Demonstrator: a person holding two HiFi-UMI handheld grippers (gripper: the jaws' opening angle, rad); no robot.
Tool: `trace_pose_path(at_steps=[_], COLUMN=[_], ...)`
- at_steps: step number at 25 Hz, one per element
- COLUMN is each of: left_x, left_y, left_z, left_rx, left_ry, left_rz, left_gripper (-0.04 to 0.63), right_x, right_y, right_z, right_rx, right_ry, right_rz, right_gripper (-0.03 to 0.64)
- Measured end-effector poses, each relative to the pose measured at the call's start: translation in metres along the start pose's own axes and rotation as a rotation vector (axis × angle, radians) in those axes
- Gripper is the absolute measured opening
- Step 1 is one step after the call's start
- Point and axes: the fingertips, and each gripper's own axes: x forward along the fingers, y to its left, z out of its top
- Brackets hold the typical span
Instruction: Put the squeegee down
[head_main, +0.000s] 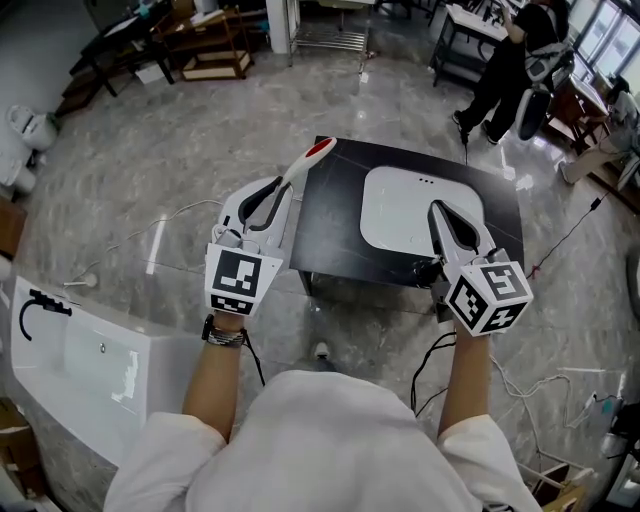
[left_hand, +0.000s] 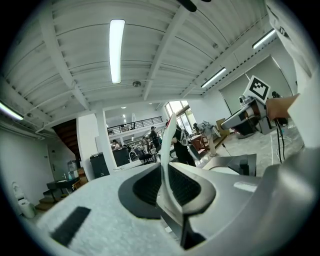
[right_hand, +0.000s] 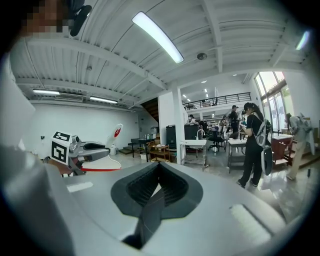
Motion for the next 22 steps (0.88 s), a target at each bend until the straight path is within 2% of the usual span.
trace_pose_path(at_steps=[13, 22], left_x=[0.066, 0.153], left_y=[0.031, 0.035], left_z=[-0.034, -0.063], left_rx=[0.005, 0.013], left_ry=[0.042, 0.118], left_rz=[-0.059, -0.075], left_gripper=[0.044, 0.046], right_x=[0.054, 0.107], right_y=[-0.029, -0.087], right_z=[-0.011, -0.027], right_rx=[0.033, 0.071], right_ry=[0.041, 0.062], right_rz=[-0.038, -0.011], right_gripper=[0.006, 0.008])
